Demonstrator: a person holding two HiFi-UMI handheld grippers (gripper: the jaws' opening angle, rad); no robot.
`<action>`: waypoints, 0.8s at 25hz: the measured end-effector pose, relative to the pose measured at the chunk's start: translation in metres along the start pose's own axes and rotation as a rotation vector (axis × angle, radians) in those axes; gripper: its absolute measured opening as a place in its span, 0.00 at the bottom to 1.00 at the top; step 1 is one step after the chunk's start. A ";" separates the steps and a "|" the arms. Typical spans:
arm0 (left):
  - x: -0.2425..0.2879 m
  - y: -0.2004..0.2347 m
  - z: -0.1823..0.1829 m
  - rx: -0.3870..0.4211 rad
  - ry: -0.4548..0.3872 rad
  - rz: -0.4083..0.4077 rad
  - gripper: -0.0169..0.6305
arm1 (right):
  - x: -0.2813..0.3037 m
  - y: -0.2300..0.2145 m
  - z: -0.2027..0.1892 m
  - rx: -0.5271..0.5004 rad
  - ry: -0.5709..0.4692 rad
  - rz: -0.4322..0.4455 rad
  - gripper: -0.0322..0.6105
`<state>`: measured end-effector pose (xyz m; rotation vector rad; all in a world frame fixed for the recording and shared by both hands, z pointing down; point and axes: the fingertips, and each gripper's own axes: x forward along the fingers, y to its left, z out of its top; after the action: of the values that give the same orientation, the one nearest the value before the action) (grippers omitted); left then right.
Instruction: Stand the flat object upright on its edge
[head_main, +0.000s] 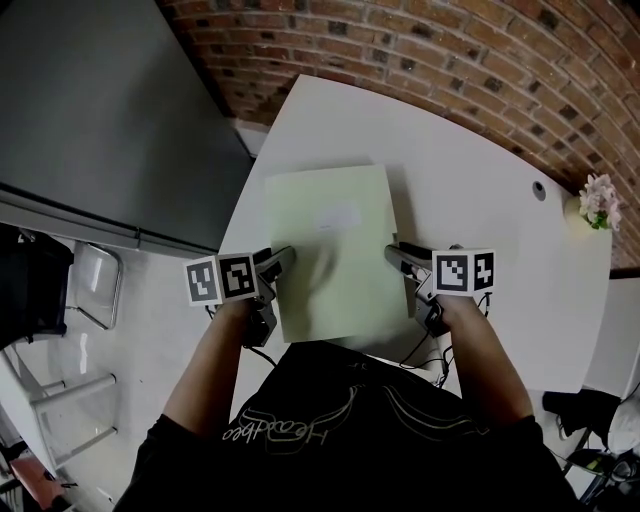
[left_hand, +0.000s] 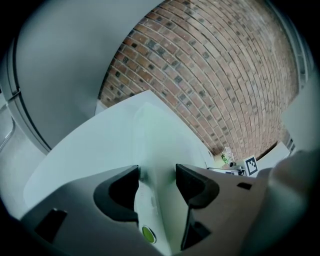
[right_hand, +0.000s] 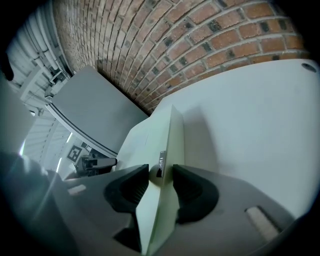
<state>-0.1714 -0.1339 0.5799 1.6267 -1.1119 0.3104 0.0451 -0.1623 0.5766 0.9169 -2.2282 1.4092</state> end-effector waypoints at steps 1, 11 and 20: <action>0.000 -0.001 -0.001 0.000 0.001 0.002 0.39 | -0.001 0.000 0.000 -0.003 0.001 -0.005 0.29; -0.014 -0.023 0.003 0.083 -0.029 0.007 0.39 | -0.019 0.007 0.000 -0.041 -0.040 -0.005 0.29; -0.033 -0.062 0.009 0.176 -0.080 -0.033 0.39 | -0.060 0.024 0.010 -0.094 -0.125 -0.006 0.29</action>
<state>-0.1432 -0.1270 0.5151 1.8244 -1.1427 0.3320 0.0727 -0.1442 0.5198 1.0045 -2.3584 1.2647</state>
